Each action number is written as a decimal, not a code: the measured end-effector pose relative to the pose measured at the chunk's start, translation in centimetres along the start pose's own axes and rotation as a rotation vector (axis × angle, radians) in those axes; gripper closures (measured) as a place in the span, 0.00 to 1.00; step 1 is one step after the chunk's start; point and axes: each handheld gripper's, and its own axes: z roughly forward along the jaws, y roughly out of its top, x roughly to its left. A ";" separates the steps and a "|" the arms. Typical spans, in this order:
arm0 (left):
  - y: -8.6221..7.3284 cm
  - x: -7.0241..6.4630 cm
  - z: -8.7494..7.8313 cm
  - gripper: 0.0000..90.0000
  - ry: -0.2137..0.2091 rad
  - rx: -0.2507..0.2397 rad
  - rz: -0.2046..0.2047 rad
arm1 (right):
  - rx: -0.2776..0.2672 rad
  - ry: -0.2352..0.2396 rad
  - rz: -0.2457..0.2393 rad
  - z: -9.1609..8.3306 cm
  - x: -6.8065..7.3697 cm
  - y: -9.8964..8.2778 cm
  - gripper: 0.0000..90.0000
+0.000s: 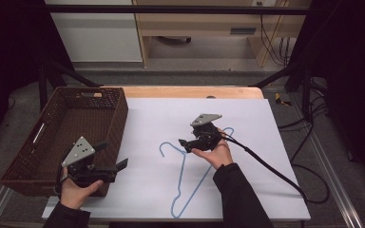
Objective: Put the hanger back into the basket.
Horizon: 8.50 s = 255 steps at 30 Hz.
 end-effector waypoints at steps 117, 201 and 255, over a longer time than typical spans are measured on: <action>-2.0 -9.7 18.6 0.86 -0.179 0.396 -0.194 | 0.132 0.115 -0.081 3.3 -0.1 -0.3 0.96; 11.4 -3.0 1.9 0.97 -0.078 0.095 0.048 | -0.240 -0.151 0.221 -15.5 -4.6 -13.7 0.08; 8.0 13.2 -8.3 0.97 0.201 0.094 -0.054 | -0.225 -0.155 0.209 -15.3 -4.6 -13.6 0.07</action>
